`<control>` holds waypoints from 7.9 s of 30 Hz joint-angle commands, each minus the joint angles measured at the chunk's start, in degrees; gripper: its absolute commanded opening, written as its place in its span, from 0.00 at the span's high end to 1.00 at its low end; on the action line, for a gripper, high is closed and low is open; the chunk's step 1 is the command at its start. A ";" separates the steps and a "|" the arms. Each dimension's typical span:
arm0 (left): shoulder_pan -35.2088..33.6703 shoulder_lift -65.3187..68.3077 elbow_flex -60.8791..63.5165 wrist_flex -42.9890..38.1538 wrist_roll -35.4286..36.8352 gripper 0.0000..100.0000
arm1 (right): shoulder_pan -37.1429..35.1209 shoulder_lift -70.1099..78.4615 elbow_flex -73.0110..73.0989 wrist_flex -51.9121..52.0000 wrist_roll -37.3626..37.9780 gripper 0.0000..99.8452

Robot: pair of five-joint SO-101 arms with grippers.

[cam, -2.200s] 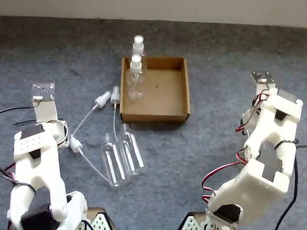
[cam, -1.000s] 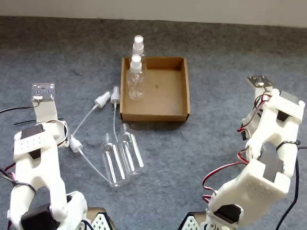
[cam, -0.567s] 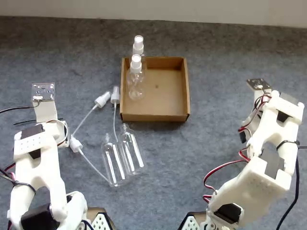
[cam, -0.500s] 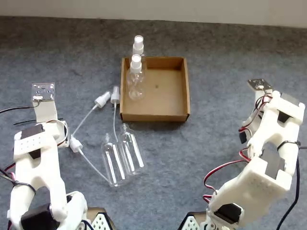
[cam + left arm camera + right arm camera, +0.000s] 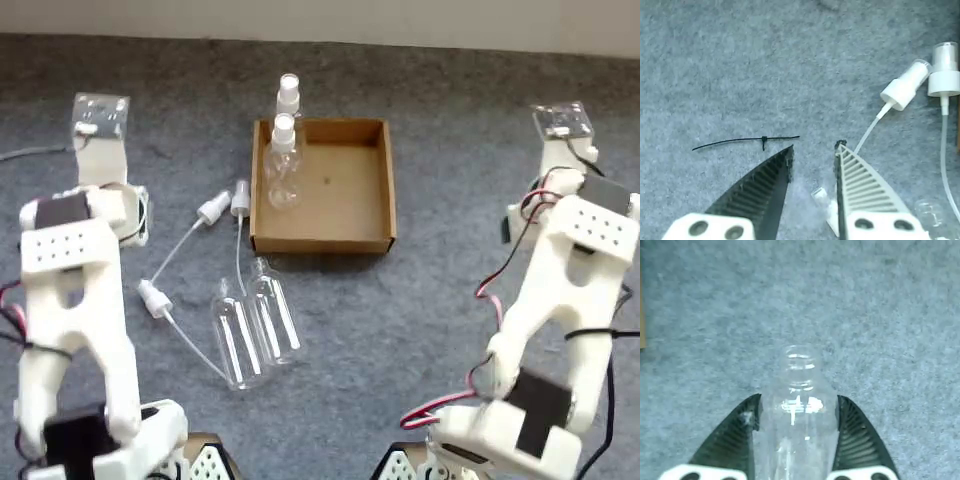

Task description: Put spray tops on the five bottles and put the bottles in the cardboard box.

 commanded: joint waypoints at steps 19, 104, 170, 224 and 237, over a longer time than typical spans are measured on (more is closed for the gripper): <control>13.41 60.70 -69.67 22.42 -14.24 0.80 | -35.12 -45.23 36.62 -14.73 -18.46 1.00; 49.10 -7.16 -37.23 -11.78 13.63 1.00 | -47.78 -79.34 78.81 -61.58 -25.05 1.00; 44.97 -24.57 -5.14 -1.85 1.49 0.90 | -46.11 -79.08 78.73 -61.23 -25.49 1.00; 46.20 -30.11 2.33 -2.90 -0.62 0.89 | -46.02 -79.08 78.37 -61.14 -25.49 1.00; 30.02 -30.55 -4.00 5.89 -0.35 0.90 | -41.80 -78.99 77.41 -61.49 -25.05 1.00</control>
